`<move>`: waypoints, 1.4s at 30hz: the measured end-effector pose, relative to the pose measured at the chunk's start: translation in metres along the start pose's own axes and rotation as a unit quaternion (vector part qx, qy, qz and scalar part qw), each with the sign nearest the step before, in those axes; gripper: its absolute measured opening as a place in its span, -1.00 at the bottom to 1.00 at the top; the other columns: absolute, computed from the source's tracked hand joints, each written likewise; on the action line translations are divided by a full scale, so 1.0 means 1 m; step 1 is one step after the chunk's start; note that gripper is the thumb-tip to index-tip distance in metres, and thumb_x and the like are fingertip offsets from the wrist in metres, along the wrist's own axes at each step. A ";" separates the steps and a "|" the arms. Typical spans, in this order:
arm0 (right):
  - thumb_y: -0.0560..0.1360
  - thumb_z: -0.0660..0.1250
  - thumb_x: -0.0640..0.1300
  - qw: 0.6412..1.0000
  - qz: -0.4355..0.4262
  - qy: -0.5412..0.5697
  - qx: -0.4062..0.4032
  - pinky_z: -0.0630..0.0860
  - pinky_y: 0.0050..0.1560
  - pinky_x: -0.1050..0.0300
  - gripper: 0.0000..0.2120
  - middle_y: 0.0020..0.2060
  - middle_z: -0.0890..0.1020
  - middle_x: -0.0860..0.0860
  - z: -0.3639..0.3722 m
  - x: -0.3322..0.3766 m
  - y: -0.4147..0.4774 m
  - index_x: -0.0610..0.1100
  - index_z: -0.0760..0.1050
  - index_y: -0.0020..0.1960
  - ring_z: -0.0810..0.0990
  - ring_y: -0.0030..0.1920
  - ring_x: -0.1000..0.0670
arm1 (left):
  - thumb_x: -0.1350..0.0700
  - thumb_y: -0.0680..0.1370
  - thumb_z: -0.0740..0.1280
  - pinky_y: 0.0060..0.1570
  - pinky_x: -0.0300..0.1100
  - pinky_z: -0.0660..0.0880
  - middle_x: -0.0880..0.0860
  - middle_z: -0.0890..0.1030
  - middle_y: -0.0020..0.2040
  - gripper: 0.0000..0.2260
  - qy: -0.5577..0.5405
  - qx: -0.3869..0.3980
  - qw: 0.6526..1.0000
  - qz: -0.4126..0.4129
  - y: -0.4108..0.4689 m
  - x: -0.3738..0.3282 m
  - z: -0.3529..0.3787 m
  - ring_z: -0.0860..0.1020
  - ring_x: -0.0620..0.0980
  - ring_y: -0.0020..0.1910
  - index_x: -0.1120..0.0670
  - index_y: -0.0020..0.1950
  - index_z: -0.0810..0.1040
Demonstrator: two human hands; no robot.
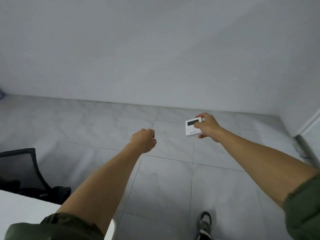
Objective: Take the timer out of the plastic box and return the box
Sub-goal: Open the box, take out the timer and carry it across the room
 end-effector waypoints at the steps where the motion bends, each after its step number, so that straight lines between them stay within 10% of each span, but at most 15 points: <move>1: 0.52 0.30 -0.32 1.000 -0.004 -0.001 0.008 0.61 -0.38 0.04 -0.67 0.09 0.52 -0.11 0.003 0.005 0.022 -0.13 0.40 0.25 0.59 -0.03 -0.13 | 0.01 0.58 0.22 -0.05 -0.11 0.41 0.12 0.59 0.13 -0.74 -0.003 0.001 1.000 -0.005 0.020 0.001 -0.001 0.55 0.14 0.11 0.08 0.20 0.53; 18: 0.50 0.29 -0.32 0.986 -0.044 -0.092 0.135 0.61 -0.36 0.02 -0.65 0.14 0.53 -0.14 0.109 0.144 0.408 -0.11 0.40 0.25 0.58 0.02 -0.14 | -0.01 0.58 0.23 0.00 -0.07 0.44 0.12 0.58 0.13 -0.74 -0.052 0.003 0.987 -0.151 0.345 0.104 -0.042 0.54 0.12 0.11 0.06 0.19 0.53; 42: 0.49 0.29 -0.31 0.928 -0.107 -0.161 0.318 0.61 -0.38 0.05 -0.66 0.12 0.54 -0.14 0.557 0.413 0.820 -0.09 0.41 0.23 0.59 0.03 -0.14 | -0.02 0.59 0.23 0.04 -0.07 0.43 0.12 0.55 0.18 -0.72 -0.095 -0.010 0.935 -0.340 0.711 0.512 -0.149 0.53 0.11 0.15 0.07 0.24 0.51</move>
Point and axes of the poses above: each hand's wrist, its own y-axis towards the middle knuckle, its own z-axis out of the palm, x = y × z, the point moved 10 cm from there along y, towards the middle knuckle
